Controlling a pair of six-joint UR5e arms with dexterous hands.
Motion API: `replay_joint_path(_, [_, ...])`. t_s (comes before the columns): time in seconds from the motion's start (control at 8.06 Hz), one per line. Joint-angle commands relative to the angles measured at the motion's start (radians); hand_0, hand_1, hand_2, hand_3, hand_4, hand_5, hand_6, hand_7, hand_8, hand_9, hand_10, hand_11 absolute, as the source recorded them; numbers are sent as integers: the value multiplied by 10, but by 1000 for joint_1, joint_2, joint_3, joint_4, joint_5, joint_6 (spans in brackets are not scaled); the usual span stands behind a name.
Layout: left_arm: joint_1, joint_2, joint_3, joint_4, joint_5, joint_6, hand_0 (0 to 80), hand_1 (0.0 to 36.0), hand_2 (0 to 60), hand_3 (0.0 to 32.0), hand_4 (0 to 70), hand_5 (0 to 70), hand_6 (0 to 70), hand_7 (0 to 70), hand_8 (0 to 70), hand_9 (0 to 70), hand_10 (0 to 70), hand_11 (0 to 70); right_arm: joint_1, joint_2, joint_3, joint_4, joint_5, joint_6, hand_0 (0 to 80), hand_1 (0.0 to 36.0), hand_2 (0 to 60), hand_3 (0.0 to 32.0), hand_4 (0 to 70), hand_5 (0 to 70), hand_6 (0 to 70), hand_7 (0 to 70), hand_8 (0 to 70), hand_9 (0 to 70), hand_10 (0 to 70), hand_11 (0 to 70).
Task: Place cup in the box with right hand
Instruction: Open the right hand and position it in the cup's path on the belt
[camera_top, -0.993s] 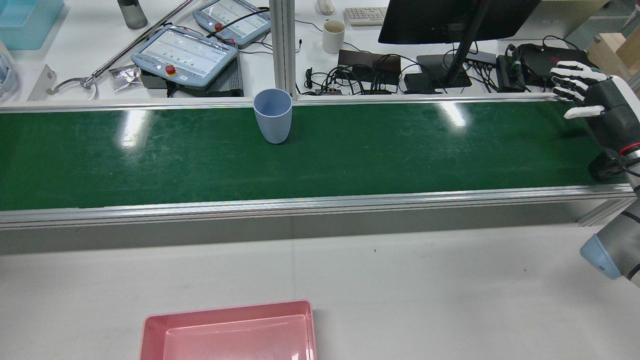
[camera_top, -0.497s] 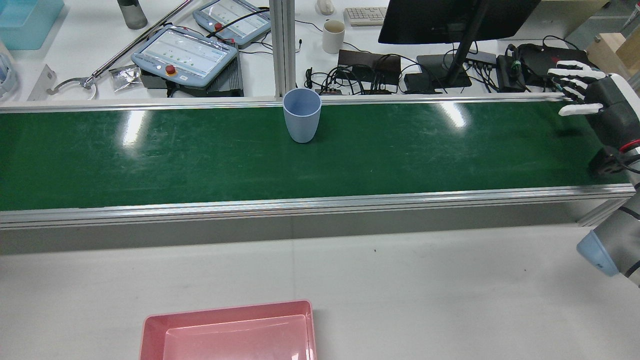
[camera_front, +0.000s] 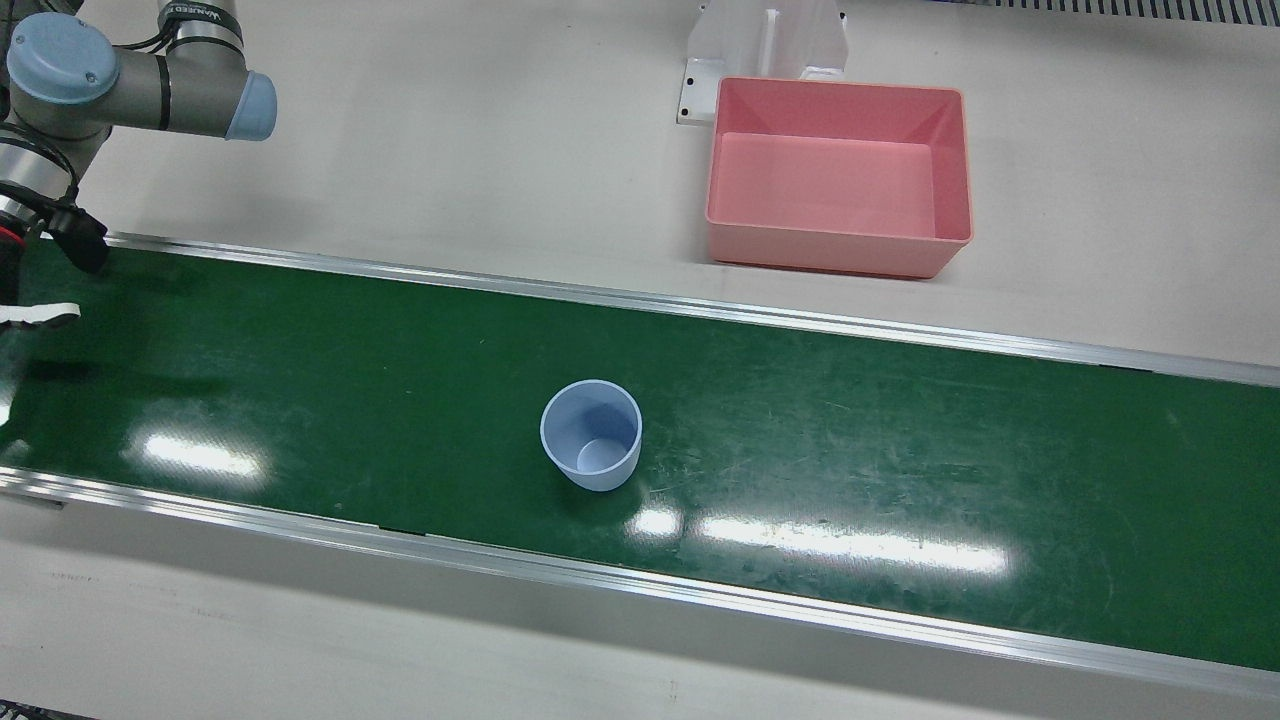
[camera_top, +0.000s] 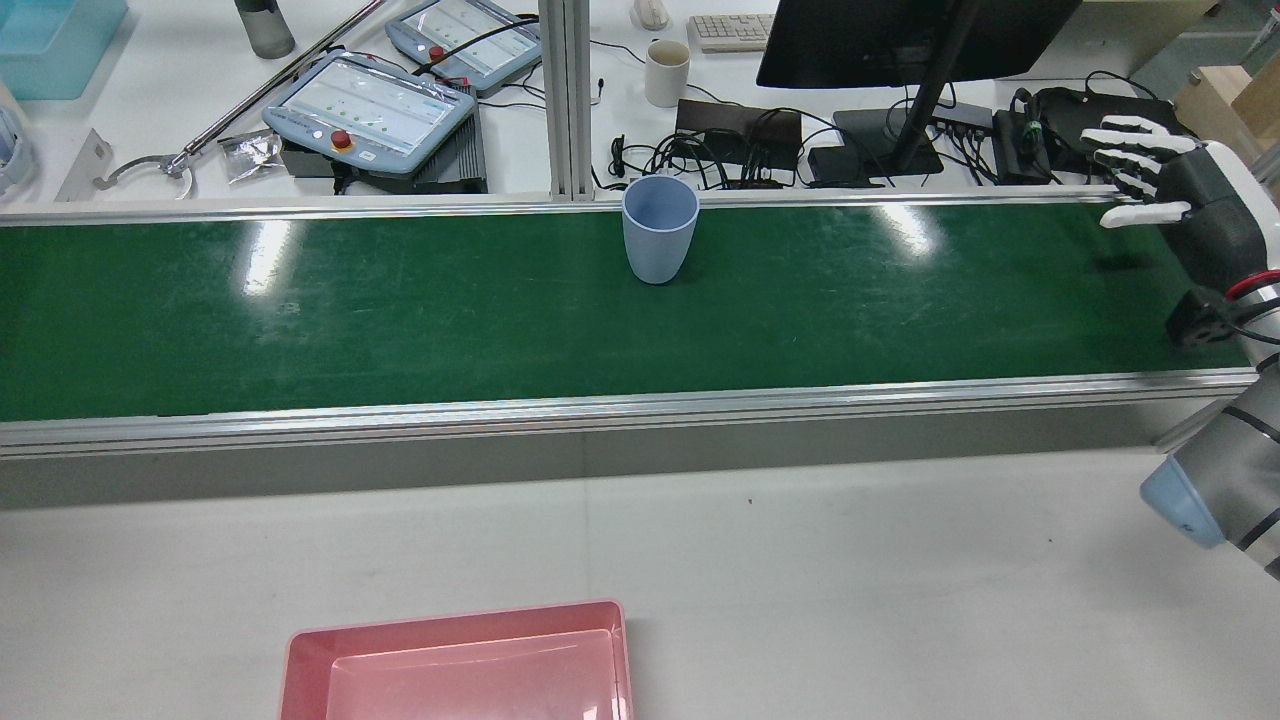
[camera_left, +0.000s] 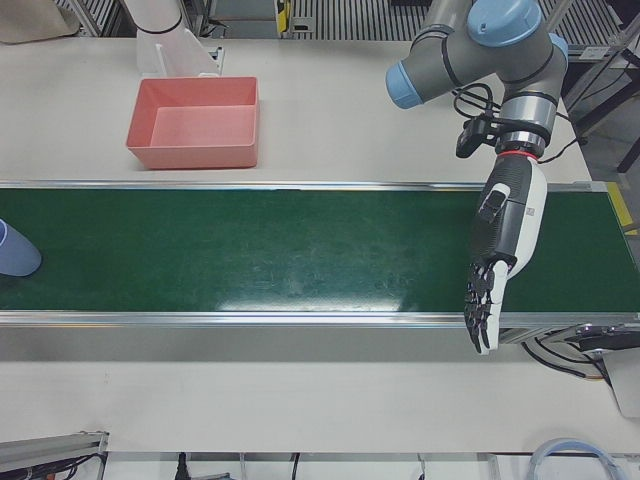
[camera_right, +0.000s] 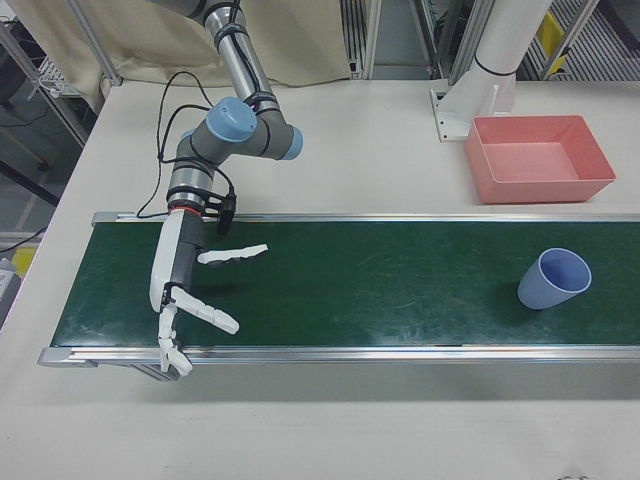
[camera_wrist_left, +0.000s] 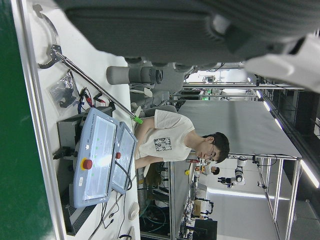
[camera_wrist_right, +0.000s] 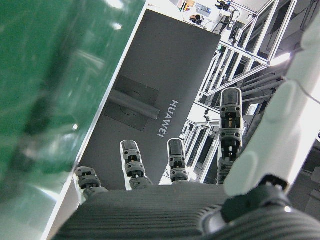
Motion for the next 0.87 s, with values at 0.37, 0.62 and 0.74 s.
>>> replay_joint_path(0.37, [0,0,0,0,0,0,0,0,0,0,0,0,0,0,0,0,0,0,-37,0,24,-3,-1,-12,501,29,0,316,340,47,32,311,128,152,63,94])
replay_joint_path(0.62, [0,0,0,0,0,0,0,0,0,0,0,0,0,0,0,0,0,0,-51,-3,39,-3,-1,-23,500,28,0,320,333,47,31,309,128,151,60,90])
replay_joint_path(0.74, [0,0,0,0,0,0,0,0,0,0,0,0,0,0,0,0,0,0,-57,-3,48,-3,-1,-25,500,28,0,320,330,47,31,308,128,151,61,92])
